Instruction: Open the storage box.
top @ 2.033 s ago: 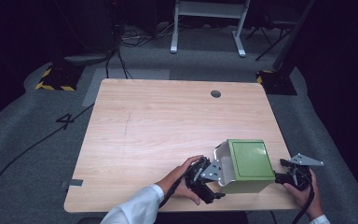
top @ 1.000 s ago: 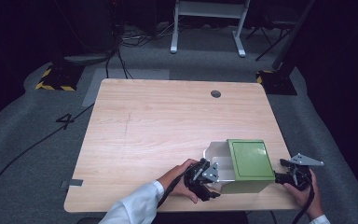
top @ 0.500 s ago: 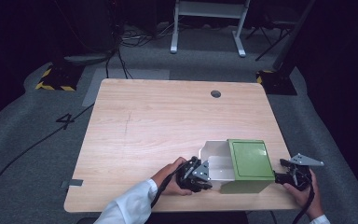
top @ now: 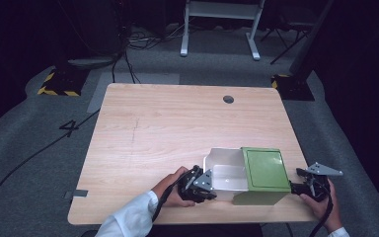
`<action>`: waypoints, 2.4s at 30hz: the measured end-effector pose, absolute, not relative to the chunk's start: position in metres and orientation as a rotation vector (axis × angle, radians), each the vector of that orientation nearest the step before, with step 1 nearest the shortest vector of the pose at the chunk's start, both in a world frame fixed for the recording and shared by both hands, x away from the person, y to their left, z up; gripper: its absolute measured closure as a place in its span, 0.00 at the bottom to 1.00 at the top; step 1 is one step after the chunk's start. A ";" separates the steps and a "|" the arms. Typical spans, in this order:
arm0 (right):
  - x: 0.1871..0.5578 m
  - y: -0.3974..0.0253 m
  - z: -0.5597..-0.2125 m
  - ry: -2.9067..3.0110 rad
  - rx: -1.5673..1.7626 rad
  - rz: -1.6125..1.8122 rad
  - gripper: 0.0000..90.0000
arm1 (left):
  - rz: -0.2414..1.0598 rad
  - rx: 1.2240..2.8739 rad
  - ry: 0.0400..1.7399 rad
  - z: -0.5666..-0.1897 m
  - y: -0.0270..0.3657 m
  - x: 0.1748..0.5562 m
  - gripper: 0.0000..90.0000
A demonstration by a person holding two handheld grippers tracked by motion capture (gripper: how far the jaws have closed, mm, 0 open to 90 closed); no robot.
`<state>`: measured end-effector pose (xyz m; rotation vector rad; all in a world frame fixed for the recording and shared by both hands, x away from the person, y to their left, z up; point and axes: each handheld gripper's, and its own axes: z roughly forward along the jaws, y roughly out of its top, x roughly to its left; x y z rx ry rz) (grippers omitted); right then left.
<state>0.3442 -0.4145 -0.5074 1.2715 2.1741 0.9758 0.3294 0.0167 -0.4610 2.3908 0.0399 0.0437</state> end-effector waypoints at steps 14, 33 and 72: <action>0.344 -0.414 -0.507 2.174 1.271 0.976 0.25 | 0.045 2.384 0.045 -0.461 0.027 0.326 0.89; 0.344 -0.414 -0.507 2.174 1.270 0.976 0.25 | 0.051 2.389 0.055 -0.462 0.033 0.322 0.87; 0.344 -0.415 -0.507 2.176 1.272 0.976 0.25 | 0.441 2.310 0.433 -0.425 0.133 0.325 0.26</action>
